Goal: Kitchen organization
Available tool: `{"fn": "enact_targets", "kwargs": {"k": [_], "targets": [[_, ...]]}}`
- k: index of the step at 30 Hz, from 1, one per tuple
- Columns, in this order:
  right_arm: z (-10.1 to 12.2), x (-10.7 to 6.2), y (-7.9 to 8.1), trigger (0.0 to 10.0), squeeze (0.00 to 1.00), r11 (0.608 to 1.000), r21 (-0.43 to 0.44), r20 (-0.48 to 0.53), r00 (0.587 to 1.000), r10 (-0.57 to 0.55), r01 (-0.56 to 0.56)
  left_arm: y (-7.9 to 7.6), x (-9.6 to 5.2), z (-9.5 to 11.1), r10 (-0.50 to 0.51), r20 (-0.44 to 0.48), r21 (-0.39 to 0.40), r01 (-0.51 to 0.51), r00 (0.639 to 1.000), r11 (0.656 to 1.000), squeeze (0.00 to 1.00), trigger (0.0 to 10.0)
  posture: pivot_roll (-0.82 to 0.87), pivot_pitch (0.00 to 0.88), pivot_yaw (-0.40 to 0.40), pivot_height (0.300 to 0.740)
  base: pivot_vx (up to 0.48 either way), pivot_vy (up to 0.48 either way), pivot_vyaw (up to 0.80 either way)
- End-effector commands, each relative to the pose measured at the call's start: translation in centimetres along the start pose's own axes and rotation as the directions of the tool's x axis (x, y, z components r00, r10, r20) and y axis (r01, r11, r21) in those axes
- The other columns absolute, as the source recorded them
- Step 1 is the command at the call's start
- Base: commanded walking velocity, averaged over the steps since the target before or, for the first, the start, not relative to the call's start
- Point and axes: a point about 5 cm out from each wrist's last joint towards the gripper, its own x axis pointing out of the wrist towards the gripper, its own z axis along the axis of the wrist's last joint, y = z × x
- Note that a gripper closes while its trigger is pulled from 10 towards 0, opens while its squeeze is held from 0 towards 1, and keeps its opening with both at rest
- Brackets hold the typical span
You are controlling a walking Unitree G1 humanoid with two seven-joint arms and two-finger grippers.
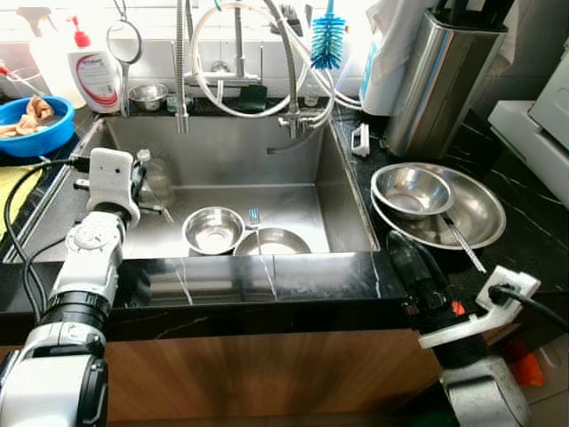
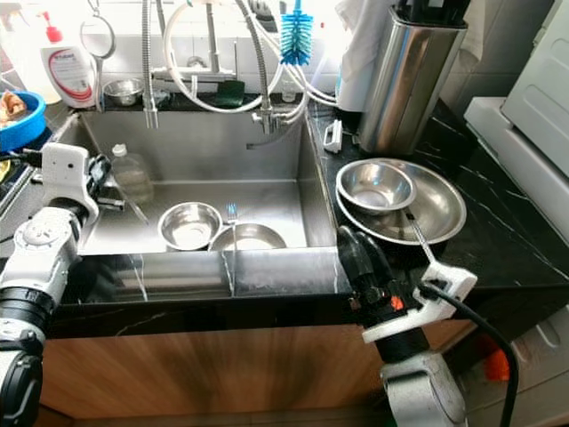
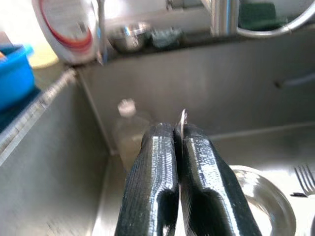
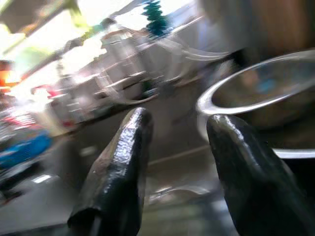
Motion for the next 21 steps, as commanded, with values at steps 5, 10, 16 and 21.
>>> {"fn": "enact_targets", "kwargs": {"k": [5, 10, 16, 21], "targets": [[1.4, 0.1, -1.7, 10.0, 0.00, 0.979, -0.133, 0.073, 0.986, -0.148, 0.157, -0.8, 0.4, 0.3, -0.020, 0.018, -0.050, 0.021, 1.000, 0.999, 1.00, 10.0, 0.00, 0.000, -0.019, 0.740, 0.000, 0.000, 0.00], [1.8, 0.5, -1.8, 10.0, 0.00, 0.928, -0.294, 0.114, 0.973, -0.203, 0.228, -1.2, 0.6, 0.6, -0.037, 0.027, -0.071, 0.039, 0.999, 0.997, 1.00, 10.0, 0.00, 0.000, -0.021, 0.740, 0.000, 0.000, 0.00], [2.4, 0.8, -2.4, 10.0, 0.00, 0.869, -0.376, 0.172, 0.946, -0.276, 0.321, -1.9, 0.9, 0.9, -0.053, 0.035, -0.090, 0.056, 0.998, 0.994, 1.00, 10.0, 0.00, 0.010, -0.027, 0.740, 0.000, 0.000, 0.00], [2.6, 0.9, -2.4, 10.0, 0.00, 0.852, -0.396, 0.194, 0.938, -0.287, 0.343, -2.4, 1.0, 0.9, -0.062, 0.042, -0.105, 0.066, 0.997, 0.992, 1.00, 10.0, 0.00, 0.026, -0.028, 0.740, 0.000, 0.000, 0.00]]}}
